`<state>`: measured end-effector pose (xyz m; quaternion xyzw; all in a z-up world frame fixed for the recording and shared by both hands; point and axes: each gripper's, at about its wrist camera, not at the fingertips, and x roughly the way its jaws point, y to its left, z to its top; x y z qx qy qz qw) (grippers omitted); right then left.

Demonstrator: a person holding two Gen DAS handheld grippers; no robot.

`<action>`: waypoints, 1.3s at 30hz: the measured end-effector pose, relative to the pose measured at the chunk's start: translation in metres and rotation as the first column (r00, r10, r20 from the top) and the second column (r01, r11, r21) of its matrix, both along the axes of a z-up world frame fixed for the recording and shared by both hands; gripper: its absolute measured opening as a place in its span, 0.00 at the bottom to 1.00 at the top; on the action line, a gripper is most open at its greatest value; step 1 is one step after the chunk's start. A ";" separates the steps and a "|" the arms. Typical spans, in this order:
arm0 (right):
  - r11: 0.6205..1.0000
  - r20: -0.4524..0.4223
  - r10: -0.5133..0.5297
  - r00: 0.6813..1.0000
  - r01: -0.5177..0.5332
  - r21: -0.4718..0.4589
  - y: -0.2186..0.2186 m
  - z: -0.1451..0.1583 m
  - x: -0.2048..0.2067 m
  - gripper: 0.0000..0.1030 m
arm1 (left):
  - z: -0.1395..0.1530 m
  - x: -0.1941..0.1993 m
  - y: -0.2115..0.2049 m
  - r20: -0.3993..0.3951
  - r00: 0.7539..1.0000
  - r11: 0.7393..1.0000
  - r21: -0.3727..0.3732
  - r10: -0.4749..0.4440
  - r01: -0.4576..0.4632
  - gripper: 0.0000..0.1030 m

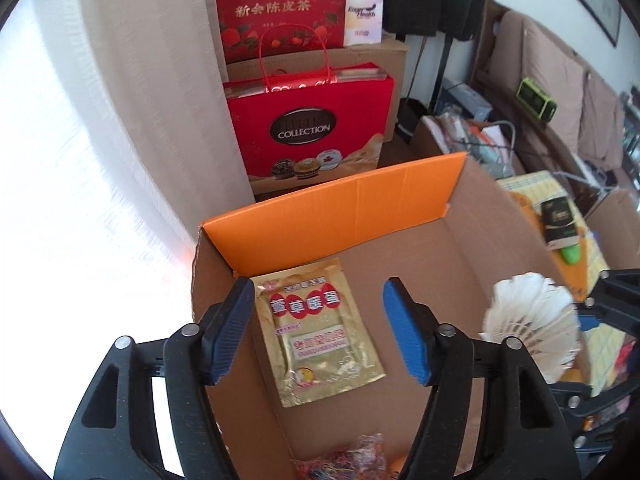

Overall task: Organize objects
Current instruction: 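Carry the packet and shuttlecock over the orange box and release both, then withdraw both grippers from the box toward the felt mat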

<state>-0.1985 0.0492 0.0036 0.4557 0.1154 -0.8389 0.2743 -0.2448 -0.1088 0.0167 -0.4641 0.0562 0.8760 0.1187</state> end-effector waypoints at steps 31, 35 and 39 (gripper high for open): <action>0.985 -0.040 -0.170 0.985 0.170 -0.011 0.096 0.047 0.037 0.86 | 0.040 0.079 0.029 -0.017 1.000 0.976 0.218 -0.023 0.026 1.00; 0.977 -0.044 -0.212 0.976 0.212 -0.004 0.120 0.052 0.040 0.88 | 0.044 0.086 0.045 -0.019 0.999 0.973 0.227 -0.035 0.038 1.00; 0.967 -0.053 -0.254 0.966 0.255 0.011 0.143 0.053 0.044 0.93 | 0.050 0.093 0.064 -0.025 0.998 0.968 0.242 -0.066 0.070 1.00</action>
